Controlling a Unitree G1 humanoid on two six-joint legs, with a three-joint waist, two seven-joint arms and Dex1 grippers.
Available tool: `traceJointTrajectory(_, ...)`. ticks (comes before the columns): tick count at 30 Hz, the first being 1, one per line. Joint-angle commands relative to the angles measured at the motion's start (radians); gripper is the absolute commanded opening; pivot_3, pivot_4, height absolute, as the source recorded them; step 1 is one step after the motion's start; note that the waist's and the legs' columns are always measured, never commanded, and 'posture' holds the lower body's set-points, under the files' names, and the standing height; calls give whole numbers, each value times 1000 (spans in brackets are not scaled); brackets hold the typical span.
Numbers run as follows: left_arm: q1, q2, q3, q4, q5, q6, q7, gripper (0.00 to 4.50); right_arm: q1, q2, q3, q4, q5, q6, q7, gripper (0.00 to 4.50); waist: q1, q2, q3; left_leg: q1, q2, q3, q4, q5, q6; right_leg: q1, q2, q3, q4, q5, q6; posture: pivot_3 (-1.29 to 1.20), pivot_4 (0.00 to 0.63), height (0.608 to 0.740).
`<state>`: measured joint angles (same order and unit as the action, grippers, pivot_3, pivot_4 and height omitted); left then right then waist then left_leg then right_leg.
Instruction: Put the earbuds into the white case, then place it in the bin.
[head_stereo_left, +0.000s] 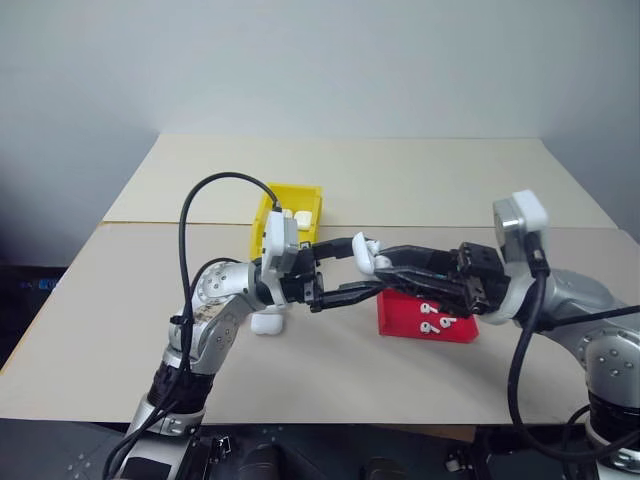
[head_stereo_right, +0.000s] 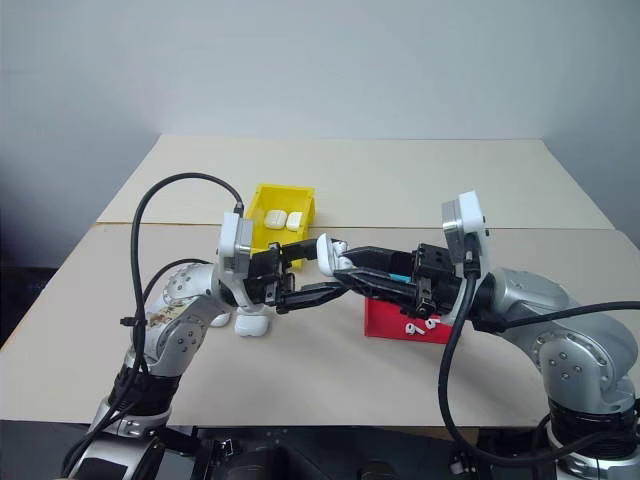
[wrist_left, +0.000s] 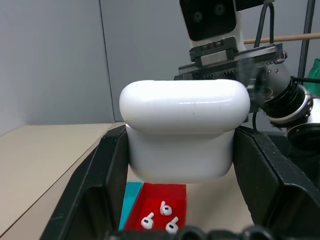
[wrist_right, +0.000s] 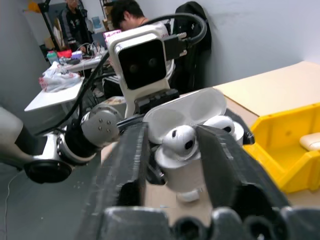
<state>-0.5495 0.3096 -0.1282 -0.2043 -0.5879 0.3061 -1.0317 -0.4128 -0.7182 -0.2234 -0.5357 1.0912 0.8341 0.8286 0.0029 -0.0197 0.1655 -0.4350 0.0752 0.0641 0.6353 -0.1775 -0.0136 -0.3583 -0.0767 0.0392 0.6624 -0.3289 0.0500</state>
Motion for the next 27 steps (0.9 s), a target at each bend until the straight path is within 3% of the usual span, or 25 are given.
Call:
traceJointTrajectory(1, -11, -11, 11, -47, -18, -18, 3, 2789, 10, -24, 6, -24, -13, -21, 22, 3407, 0, 0, 0, 0, 0, 0, 0, 0, 0, 0, 0, 0, 0, 0, 0, 0, 150, 740)
traceJointTrajectory(11, 8, -4, 1, 0, 7, -19, -2, 2789, 8, -103, -74, -30, 103, -15, 66, 3407, 2, 0, 0, 0, 0, 0, 0, 0, 0, 0, 0, 0, 0, 0, 0, 0, 150, 740)
traceJointTrajectory(14, 16, -9, -23, 43, 44, -50, -18, 2789, -22, -128, -85, -14, 92, -43, 78, 2836, 1, 0, 0, 0, 0, 0, 0, 0, 0, 0, 0, 0, 0, 0, 0, 0, 150, 740)
traceJointTrajectory(18, 10, -27, -44, 90, 73, -80, -34, 2789, -107, -151, -58, 13, 43, -66, 87, 1449, 1, 0, 0, 0, 0, 0, 0, 0, 0, 0, 0, 0, 0, 0, 0, 0, 150, 740)
traceJointTrajectory(22, -13, -50, -66, 152, 101, -110, -62, 2789, -292, -156, 104, 38, -116, -49, 44, 33, -5, 0, 0, 0, 0, 0, 0, 0, 0, -1, 0, 0, 0, 0, 0, 0, 150, 740)
traceJointTrajectory(27, -58, -83, -76, 202, 117, -137, -85, 2789, -552, -132, 315, 57, -241, 85, -23, 33, -9, 0, 0, -5, 0, 2, 0, 0, 0, -8, 0, 2, 2, 0, 0, 0, 150, 740)
